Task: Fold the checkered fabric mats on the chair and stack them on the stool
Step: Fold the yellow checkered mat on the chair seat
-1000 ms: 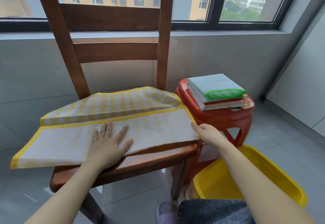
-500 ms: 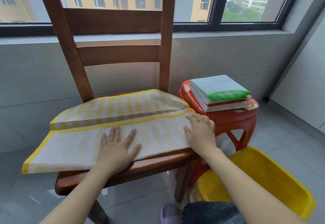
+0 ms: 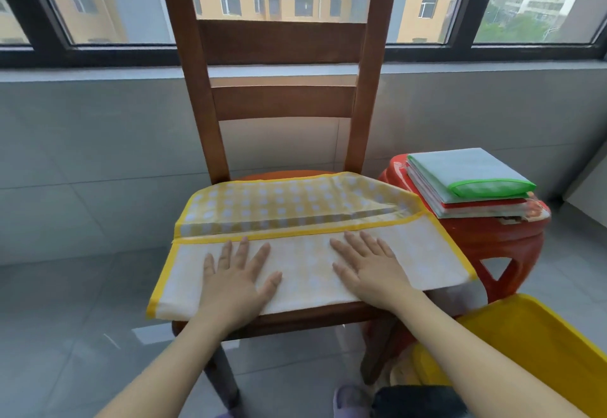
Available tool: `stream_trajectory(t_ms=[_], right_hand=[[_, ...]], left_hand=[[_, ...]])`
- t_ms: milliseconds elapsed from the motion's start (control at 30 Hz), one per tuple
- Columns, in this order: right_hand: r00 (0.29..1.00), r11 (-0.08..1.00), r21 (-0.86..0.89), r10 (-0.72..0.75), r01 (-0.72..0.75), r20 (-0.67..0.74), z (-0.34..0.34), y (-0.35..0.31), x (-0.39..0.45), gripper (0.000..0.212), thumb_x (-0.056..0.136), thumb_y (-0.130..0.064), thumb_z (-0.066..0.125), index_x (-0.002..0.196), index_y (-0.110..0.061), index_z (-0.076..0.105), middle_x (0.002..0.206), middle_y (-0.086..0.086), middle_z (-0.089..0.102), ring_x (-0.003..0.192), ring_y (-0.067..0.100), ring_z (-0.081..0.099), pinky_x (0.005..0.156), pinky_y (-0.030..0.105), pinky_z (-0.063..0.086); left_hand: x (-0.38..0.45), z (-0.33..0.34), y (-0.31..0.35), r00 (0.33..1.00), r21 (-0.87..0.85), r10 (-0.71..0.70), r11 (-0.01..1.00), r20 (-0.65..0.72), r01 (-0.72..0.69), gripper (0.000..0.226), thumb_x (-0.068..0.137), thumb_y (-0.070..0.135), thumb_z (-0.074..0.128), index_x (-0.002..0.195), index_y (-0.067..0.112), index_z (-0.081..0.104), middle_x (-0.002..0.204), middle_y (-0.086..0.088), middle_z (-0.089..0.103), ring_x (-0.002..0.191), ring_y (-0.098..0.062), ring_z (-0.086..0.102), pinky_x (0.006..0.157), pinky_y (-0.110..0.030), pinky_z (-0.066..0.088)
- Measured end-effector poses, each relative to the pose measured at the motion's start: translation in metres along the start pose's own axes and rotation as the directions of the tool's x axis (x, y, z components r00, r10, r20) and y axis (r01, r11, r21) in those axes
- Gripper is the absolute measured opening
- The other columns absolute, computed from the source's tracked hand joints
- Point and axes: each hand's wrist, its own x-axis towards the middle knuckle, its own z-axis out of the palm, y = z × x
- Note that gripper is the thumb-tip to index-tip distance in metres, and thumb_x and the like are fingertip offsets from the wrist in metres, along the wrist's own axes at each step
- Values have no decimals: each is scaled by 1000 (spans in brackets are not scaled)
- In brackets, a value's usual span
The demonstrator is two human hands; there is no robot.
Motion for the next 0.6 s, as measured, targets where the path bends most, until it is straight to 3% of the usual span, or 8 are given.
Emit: stream_trajectory(t_ms=[100, 200, 267, 333, 433, 500, 600], right_hand=[[997, 999, 0, 49, -49, -58, -5, -11, 4, 49, 95, -49, 29, 143, -40, 24, 156, -6, 17, 145, 20, 8, 116, 38, 6], [981, 995, -35, 87, -94, -176, -7, -30, 15, 42, 91, -46, 38, 129, -29, 41, 137, 0, 41, 128, 25, 32, 107, 38, 20], [977, 997, -42, 47, -57, -206, -7, -43, 23, 40, 91, -45, 38, 127, -26, 44, 133, 1, 43, 125, 25, 35, 106, 38, 21], [981, 1000, -15, -16, 13, -195, -5, -56, 32, 38, 92, -44, 39, 126, -27, 45, 135, 0, 42, 126, 24, 34, 105, 38, 23], [976, 999, 33, -20, 28, -215, -1, -69, 42, 35, 91, -46, 39, 122, -30, 47, 129, -3, 44, 122, 22, 35, 101, 37, 25], [973, 997, 74, 12, 5, -229, 2, -70, 46, 33, 90, -47, 40, 118, -30, 47, 123, -3, 43, 119, 21, 34, 100, 36, 23], [966, 997, 70, -2, 21, -257, 8, -67, 50, 31, 90, -47, 39, 114, -29, 49, 117, -3, 42, 115, 22, 34, 98, 35, 24]], left_hand=[[-6, -2, -22, 999, -1, -43, 999, 3, 43, 65, 88, 69, 15, 146, 47, -3, 159, 3, -15, 145, -23, -17, 116, -51, -10], [-6, -3, -22, 999, -8, -37, 999, 5, 37, 65, 89, 68, 16, 147, 46, -2, 159, 2, -13, 146, -26, -16, 115, -53, -10], [-3, -5, -19, 999, -14, -41, 999, 9, 41, 65, 89, 67, 21, 148, 44, 4, 160, -1, -7, 146, -28, -12, 115, -54, -9], [2, -11, -15, 998, -41, -58, 998, -12, 58, 65, 86, 67, 27, 145, 40, 20, 158, -4, 11, 146, -28, 3, 115, -54, -4], [16, -26, -11, 990, -81, -84, 994, -114, 75, 48, 89, 54, 37, 129, 29, 48, 135, -3, 44, 130, -24, 37, 111, -45, 20], [36, -38, -10, 980, -170, -101, 983, -173, 71, 37, 91, 39, 42, 120, 21, 57, 125, -5, 53, 119, -25, 47, 100, -38, 32], [82, -52, -8, 973, -261, -86, 965, -216, 28, 30, 92, 26, 43, 113, 17, 62, 120, -5, 56, 113, -26, 52, 94, -36, 34]])
